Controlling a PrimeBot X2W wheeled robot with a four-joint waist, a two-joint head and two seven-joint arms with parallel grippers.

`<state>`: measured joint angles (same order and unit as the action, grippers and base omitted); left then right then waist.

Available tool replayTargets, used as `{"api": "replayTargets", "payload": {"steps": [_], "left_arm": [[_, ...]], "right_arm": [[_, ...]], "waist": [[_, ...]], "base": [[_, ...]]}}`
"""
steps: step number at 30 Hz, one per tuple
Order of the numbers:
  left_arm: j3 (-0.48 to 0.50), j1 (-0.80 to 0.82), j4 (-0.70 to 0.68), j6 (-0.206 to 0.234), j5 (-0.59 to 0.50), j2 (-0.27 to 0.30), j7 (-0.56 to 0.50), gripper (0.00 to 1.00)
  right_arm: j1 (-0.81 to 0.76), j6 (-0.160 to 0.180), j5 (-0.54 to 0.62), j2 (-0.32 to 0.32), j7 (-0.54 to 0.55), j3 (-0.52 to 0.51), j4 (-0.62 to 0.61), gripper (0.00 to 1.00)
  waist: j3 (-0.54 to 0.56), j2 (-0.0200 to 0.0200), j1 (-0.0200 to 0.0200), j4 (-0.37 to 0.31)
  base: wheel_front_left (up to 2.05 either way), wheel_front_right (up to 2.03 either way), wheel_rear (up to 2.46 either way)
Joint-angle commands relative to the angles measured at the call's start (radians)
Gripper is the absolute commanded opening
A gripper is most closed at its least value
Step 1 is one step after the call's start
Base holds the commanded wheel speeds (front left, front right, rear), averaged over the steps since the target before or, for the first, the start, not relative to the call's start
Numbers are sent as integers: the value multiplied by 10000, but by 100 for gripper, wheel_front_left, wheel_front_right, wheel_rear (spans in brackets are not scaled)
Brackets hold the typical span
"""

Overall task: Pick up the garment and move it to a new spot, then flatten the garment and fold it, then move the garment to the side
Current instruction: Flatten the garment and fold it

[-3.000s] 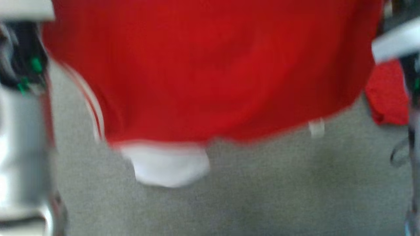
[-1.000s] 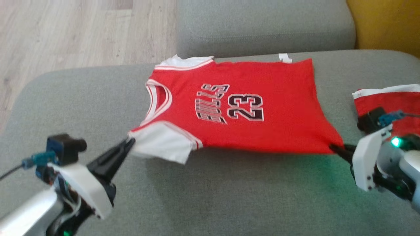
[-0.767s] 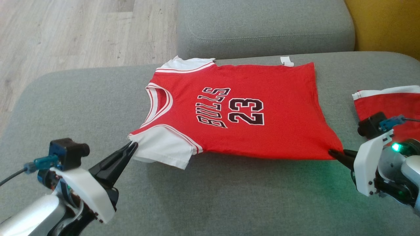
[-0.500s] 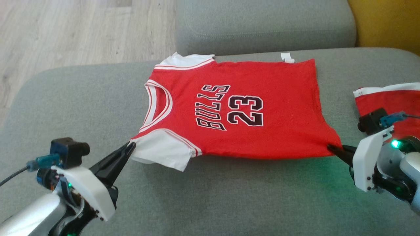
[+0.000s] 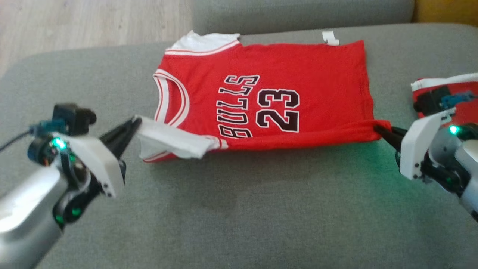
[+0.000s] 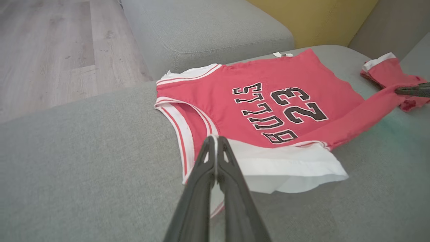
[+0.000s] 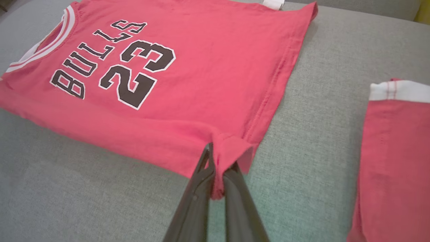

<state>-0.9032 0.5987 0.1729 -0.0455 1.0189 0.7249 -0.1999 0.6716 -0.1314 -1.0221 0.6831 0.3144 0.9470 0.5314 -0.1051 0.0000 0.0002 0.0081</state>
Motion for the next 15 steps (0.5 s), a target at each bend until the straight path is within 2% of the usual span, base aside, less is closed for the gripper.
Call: {"api": "replayTargets", "payload": {"steps": [1, 4, 8, 15], "left_arm": [[528, 921, 39, -88, -150, 269, -72, 0], [392, 1640, 685, -259, -517, 61, -275, 0], [33, 2852, 1646, -455, -1546, -254, -274, 0], [-522, 3866, 3044, -648, -2401, -788, -226, 0]], "right_arm": [[302, 7, 125, 74, -10, -157, -53, 0], [610, 7, 205, -156, 100, -222, 242, 0], [1130, 7, 386, -576, 208, -205, 655, 0], [1636, 7, 526, -1045, 183, -24, 1138, 0]], "waist": [[-302, 0, -2, -91], [-636, 0, -2, -163], [-1149, 0, -2, -343], [-1564, 0, -2, -521]], "base": [[0, 0, 0], [0, 0, 0], [0, 0, 0], [0, 0, 0]]}}
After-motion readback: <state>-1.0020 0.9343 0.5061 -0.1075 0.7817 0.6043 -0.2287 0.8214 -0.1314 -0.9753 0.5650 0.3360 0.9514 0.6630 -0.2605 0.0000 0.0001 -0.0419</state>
